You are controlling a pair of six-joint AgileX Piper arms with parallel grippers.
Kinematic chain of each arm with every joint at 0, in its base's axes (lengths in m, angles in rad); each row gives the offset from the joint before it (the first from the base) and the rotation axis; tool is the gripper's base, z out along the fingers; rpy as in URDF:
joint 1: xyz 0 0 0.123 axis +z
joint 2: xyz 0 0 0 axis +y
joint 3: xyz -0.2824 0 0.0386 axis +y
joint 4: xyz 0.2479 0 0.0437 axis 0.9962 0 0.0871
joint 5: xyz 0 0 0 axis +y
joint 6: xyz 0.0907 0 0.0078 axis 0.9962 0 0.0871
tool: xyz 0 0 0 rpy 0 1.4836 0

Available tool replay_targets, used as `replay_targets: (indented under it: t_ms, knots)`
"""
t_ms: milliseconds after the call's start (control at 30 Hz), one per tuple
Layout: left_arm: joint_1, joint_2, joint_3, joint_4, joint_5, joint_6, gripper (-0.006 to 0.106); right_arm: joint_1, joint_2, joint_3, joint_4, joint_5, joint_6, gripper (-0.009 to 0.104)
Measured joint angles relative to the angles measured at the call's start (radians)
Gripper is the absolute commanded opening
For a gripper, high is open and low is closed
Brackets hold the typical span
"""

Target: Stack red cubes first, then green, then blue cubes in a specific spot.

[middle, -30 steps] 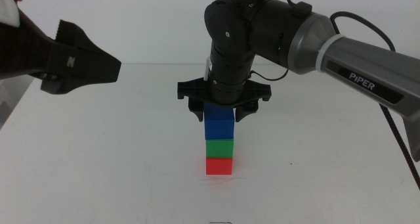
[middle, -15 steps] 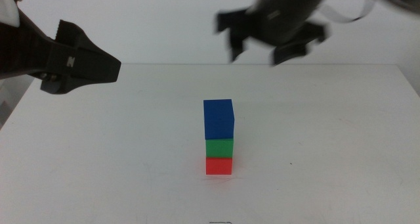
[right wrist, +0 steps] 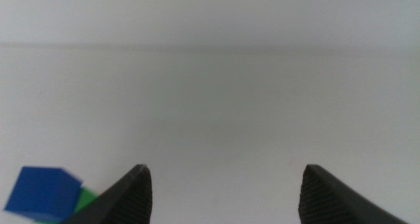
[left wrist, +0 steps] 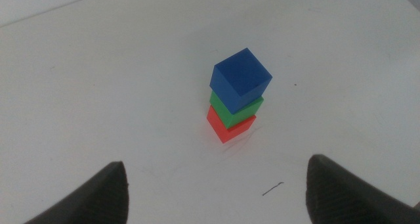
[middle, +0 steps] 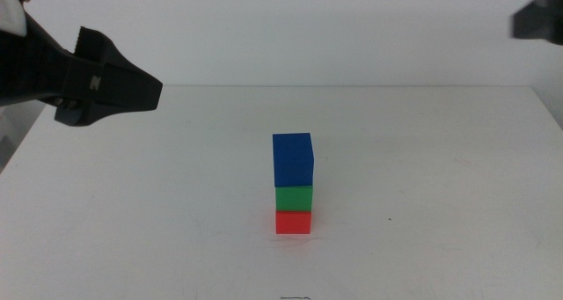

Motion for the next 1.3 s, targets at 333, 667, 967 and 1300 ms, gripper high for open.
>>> replay_targets:
  t_ms: [333, 667, 967, 1300]
  knots:
    - [0.0, 0.0, 0.0, 0.0, 0.0, 0.0, 0.091, -0.106, -0.166, 0.187, 0.075, -0.269, -0.175, 0.057]
    - [0.046, -0.053, 0.06, 0.124, -0.127, -0.11, 0.091, -0.106, -0.167, 0.19, 0.075, -0.28, -0.175, 0.057]
    - [0.238, -0.195, 0.276, 0.414, -0.476, -0.473, 0.091, -0.106, -0.167, 0.19, 0.075, -0.28, -0.175, 0.057]
    - [0.307, -0.3, 0.319, 0.464, -0.487, -0.491, 0.091, -0.106, -0.167, 0.19, 0.074, -0.28, -0.175, 0.057]
